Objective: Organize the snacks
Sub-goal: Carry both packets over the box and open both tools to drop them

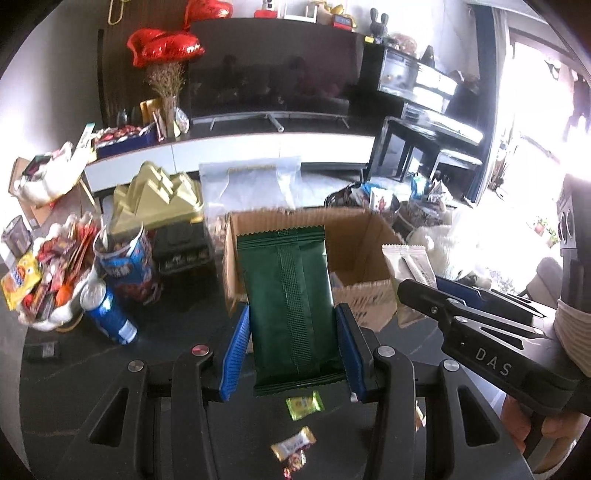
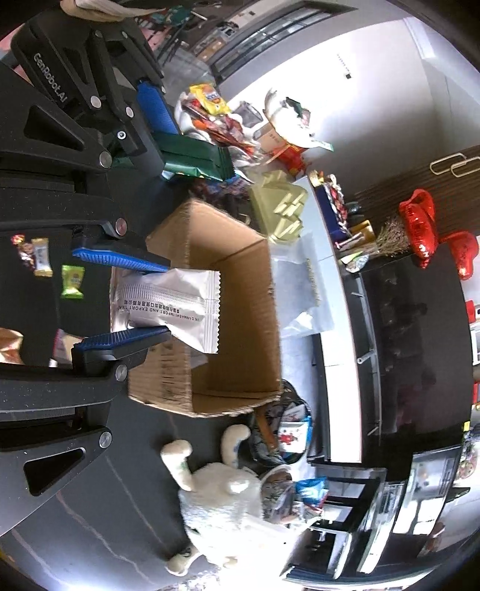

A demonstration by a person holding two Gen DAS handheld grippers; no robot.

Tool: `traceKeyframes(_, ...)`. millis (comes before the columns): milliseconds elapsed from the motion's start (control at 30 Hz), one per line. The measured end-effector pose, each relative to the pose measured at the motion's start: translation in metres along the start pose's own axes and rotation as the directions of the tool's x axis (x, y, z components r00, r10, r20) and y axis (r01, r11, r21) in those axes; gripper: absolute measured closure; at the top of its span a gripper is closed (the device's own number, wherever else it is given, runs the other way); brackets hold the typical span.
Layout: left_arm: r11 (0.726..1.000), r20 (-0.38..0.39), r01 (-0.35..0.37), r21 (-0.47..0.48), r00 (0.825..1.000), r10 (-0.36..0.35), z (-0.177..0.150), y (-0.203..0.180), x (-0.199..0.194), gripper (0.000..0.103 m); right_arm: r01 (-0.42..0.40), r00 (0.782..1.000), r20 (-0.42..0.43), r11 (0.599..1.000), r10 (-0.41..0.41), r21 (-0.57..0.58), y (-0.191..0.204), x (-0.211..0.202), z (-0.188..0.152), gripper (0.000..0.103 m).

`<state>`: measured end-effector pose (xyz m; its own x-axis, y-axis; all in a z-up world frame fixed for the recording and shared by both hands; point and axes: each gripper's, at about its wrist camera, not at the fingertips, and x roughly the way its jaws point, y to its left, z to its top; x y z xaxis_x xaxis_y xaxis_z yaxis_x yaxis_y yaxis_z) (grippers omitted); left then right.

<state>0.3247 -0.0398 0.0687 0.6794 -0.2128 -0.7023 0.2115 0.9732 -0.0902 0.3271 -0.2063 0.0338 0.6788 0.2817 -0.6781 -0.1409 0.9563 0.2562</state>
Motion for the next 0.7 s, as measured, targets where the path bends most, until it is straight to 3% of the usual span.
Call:
traceKeyframes(600, 1.0, -0.007, -0.001, 0.028, 1.0, 0.002, 0.05, -0.002, 0.07, 0.057, 0.008, 1.0, 0.027, 1.0, -0.008, -0.01, -0.023, 0.046, 0.05, 0.071)
traceKeyframes(700, 0.999, -0.006, -0.048, 0.015, 0.999, 0.048, 0.05, 0.0, 0.079, 0.046, 0.035, 0.999, 0.029, 0.999, -0.035, -0.006, -0.029, 0.054, 0.052, 0.066)
